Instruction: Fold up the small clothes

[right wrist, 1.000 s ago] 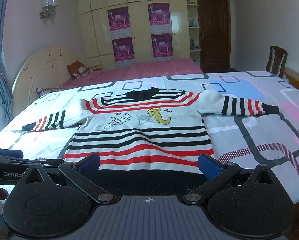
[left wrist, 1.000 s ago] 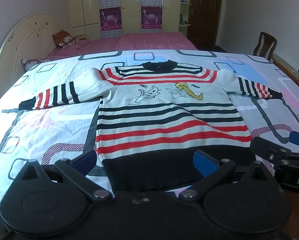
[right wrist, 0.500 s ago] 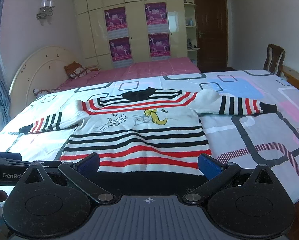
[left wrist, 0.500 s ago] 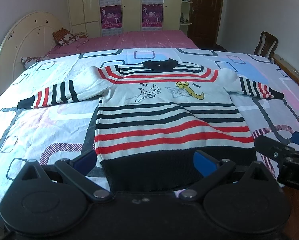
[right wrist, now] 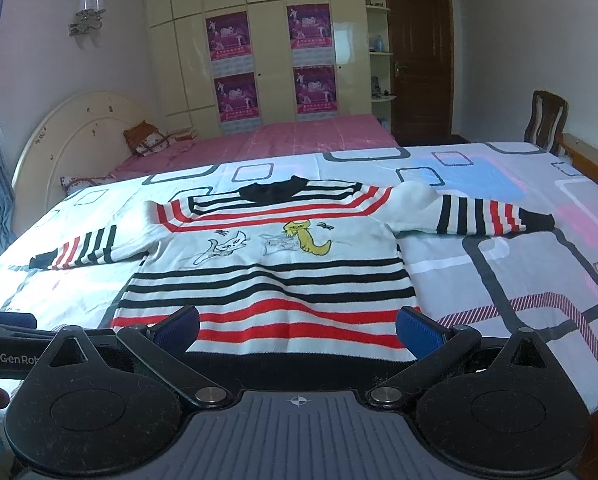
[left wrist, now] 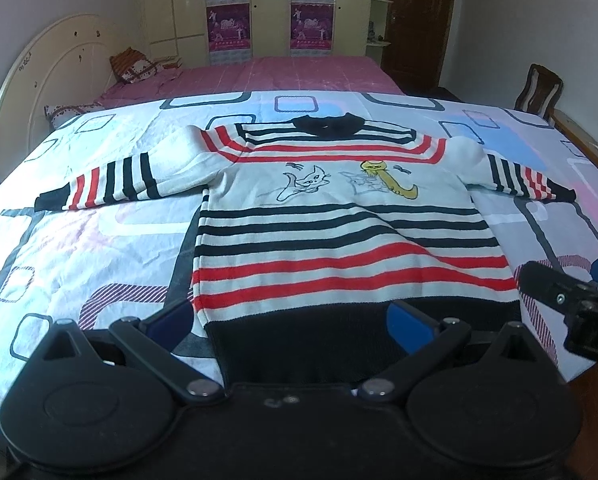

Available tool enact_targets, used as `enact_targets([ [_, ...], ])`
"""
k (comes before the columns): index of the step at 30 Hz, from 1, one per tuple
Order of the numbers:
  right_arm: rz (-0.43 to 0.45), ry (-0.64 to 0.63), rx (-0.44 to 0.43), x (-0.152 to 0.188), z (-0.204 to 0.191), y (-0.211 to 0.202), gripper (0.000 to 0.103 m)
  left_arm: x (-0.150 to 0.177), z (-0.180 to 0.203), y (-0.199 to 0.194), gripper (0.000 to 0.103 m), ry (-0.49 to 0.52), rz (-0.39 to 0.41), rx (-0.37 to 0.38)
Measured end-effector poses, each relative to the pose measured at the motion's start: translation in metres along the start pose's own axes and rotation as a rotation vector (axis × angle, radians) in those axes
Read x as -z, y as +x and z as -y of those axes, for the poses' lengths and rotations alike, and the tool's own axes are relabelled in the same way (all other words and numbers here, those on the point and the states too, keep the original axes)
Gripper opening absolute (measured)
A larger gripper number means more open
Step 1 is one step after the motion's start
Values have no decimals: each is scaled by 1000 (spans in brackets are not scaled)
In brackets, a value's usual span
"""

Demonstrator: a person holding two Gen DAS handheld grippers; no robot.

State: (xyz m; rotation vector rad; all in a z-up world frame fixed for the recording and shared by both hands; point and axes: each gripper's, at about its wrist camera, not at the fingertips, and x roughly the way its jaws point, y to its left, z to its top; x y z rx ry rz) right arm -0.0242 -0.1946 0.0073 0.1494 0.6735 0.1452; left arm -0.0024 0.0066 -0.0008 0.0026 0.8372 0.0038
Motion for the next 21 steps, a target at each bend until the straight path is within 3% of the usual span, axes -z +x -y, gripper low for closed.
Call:
enact_targets([
  [21,-14,7,72,-35,29,64,103,-39,-2,56,103,-18,-30,-38],
])
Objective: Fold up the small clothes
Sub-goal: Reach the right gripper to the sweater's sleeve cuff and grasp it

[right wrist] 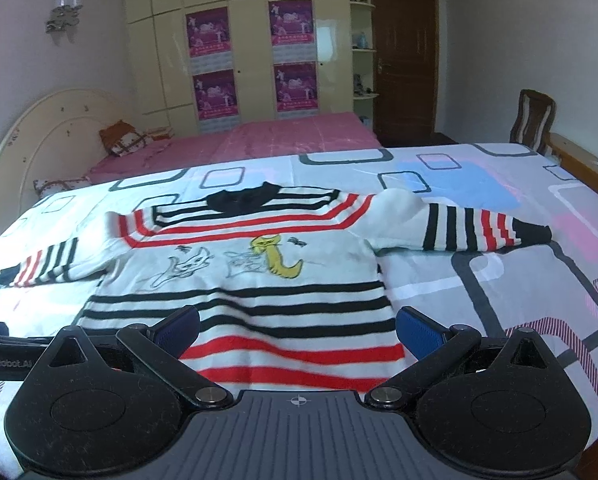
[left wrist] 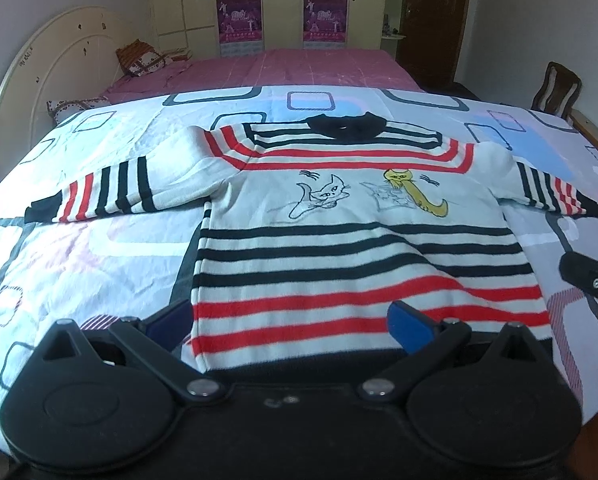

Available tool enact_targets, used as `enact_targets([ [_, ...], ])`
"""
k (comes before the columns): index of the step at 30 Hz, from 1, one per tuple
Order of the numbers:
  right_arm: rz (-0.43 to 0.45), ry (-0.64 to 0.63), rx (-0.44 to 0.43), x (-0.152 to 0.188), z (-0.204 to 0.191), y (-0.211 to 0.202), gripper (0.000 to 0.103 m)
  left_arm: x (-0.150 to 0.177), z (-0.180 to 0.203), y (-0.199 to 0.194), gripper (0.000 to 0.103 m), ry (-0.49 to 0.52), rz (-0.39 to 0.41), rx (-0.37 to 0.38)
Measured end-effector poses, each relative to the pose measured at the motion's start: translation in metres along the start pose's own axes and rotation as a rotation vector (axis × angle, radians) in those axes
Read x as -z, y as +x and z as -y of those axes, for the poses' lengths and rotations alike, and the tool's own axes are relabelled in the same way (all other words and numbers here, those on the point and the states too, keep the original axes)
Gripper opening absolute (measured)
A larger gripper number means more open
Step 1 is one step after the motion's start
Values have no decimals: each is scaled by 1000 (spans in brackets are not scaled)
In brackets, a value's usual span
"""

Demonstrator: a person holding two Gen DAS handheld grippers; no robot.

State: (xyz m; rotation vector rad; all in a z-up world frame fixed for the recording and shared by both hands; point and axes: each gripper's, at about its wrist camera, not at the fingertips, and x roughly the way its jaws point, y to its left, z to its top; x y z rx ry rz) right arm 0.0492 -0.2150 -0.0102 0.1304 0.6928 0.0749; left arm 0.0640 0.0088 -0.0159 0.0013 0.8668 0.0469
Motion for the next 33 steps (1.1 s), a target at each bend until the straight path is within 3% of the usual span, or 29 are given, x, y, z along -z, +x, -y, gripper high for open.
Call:
enact_targets([
  [19,-51,48,80,-51,75,103,103,-64,18,97,103,-30,-46,-28],
  [33,-114,194,214,-67,195,194,103,-98,44,167,103,6,-53,-70],
])
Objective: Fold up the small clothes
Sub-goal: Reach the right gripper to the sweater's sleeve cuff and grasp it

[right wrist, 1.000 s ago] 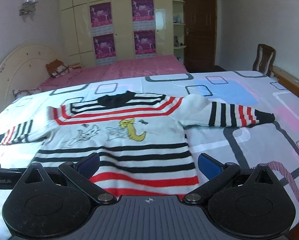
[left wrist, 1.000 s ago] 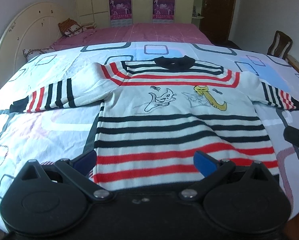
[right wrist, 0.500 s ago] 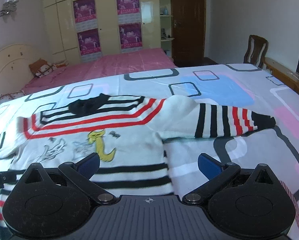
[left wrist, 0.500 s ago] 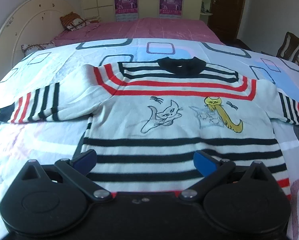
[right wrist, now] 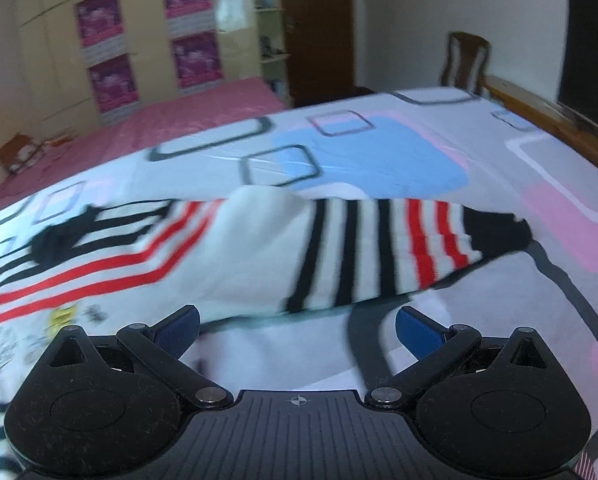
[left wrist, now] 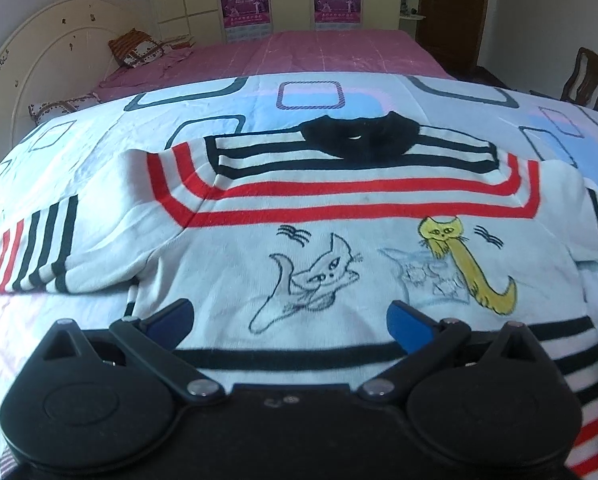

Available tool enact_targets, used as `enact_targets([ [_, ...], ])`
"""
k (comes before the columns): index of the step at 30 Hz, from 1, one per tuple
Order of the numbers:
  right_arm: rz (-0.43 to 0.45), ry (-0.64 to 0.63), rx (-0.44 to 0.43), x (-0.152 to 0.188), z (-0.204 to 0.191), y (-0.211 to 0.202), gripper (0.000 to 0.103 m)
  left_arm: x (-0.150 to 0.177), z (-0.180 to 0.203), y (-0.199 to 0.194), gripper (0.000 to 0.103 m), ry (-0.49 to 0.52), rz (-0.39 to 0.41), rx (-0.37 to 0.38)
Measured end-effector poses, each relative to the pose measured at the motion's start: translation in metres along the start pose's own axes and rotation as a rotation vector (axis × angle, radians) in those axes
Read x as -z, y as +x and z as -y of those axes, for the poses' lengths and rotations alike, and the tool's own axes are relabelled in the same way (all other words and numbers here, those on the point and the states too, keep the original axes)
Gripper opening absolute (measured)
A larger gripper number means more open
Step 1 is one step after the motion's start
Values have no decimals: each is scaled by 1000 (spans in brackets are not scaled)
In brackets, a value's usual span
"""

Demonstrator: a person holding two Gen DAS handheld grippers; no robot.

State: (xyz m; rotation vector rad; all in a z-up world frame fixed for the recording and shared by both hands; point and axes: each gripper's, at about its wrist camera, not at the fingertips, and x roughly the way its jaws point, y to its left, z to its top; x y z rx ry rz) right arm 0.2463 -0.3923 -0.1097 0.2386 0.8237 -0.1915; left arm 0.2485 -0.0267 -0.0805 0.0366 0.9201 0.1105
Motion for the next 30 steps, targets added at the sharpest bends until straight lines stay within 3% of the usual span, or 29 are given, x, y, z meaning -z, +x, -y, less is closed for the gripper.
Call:
enact_targets([
  [8,-20,159,100,-15,65,45,102,-13,9,34,100,20,-22,-13],
  [16,3,218,178,-27,104,66,102,-28,18,55,99,18,-27,-16],
  [17,8,228,184,-28,109,68,91,-29,19,57,99,17,-27,-16],
  [18,7,246,177,-29,114,72,71,-30,20,58,98,17,-28,-15],
  [21,-8,349,179,-31,137,82,67,-31,22,62,97,20,-32,-14],
  [25,5,378,188,-33,151,87,67,-31,22,66,96,27,-38,-23],
  [26,16,376,193,-34,152,87,60,-31,21,67,96,29,-41,-25],
  [27,21,374,198,-34,154,89,47,-31,21,68,95,29,-45,-27],
  [30,39,394,186,-36,162,91,29,-31,17,71,95,18,-51,-35],
])
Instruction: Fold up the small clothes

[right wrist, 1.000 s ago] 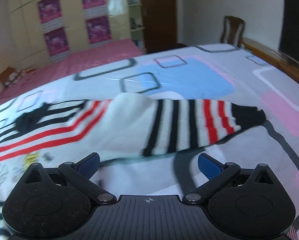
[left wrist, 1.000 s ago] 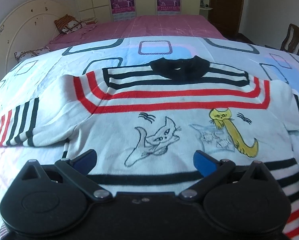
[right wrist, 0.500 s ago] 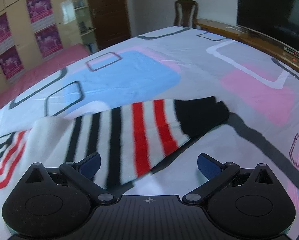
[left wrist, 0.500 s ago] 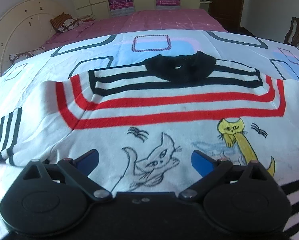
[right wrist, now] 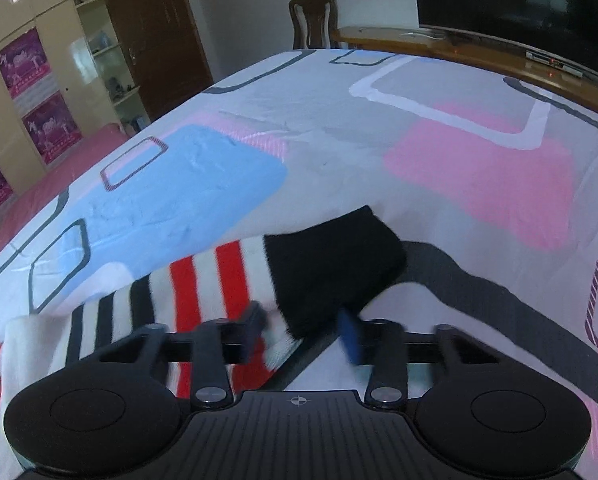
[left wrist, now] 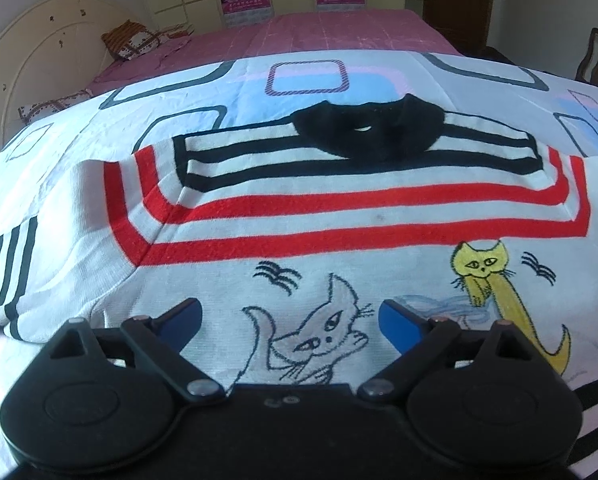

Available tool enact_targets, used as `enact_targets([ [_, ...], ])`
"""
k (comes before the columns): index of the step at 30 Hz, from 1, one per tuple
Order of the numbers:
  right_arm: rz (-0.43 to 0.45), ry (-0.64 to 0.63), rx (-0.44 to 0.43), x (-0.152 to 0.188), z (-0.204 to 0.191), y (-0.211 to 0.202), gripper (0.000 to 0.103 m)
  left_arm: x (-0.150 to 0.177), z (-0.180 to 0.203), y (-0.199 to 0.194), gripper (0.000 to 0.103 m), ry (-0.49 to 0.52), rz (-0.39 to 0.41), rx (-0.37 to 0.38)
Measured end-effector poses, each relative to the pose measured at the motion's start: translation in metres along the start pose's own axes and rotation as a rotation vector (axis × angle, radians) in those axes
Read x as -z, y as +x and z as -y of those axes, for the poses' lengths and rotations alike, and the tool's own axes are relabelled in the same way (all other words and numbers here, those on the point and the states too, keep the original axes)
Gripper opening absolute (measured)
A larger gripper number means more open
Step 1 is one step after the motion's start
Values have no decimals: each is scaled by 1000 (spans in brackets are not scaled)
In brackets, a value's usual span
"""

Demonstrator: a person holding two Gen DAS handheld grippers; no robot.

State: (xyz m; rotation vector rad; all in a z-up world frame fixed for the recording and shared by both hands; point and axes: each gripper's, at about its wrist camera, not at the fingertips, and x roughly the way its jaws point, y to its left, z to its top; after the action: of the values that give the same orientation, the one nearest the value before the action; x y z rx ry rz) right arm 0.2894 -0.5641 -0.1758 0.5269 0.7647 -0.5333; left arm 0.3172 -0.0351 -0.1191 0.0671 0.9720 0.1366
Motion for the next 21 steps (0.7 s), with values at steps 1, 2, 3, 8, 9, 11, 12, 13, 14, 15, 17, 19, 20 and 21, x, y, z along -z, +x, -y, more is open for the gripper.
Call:
enact_targets([
  [1,1,3,-5,-1,1,3,22,0,-1,1,95,-1,1,0],
  [2,5,3,-18,-2,2,3,10,0,-3,0,95,-4,3,1],
  [3,12,0,-24,-3,2,1,9,-1,-4,1,95,-4,2,-1],
  [8,99,-69,-60,-6,-16,-17,7,-2,-13,0,91,-25,3,17],
  [9,115,-89,-81,-6,-24,-23,7,-2,-15,-2,90,-34,5,24],
  [11,139,-132,-120,-6,-42,-35,7,-1,-19,-4,89,-46,15,47],
  [12,148,-147,-148,-5,-52,-42,7,-1,-21,-6,89,-52,17,55],
  [13,156,-165,-190,-3,-65,-50,7,0,-23,-8,89,-56,19,55],
  [14,158,-184,-226,0,-77,-57,7,0,-26,-10,89,-59,22,52],
  [15,160,-210,-269,4,-92,-65,7,1,-28,-12,89,-63,26,49],
  [17,154,-268,-356,16,-122,-79,7,3,-35,-17,89,-76,33,50],
  [19,138,-330,-448,32,-154,-92,7,5,-42,-21,90,-89,39,52],
  [20,120,-361,-498,42,-172,-98,7,6,-46,-23,89,-92,43,54],
  [21,106,-387,-538,52,-187,-104,7,7,-50,-25,90,-92,45,53],
])
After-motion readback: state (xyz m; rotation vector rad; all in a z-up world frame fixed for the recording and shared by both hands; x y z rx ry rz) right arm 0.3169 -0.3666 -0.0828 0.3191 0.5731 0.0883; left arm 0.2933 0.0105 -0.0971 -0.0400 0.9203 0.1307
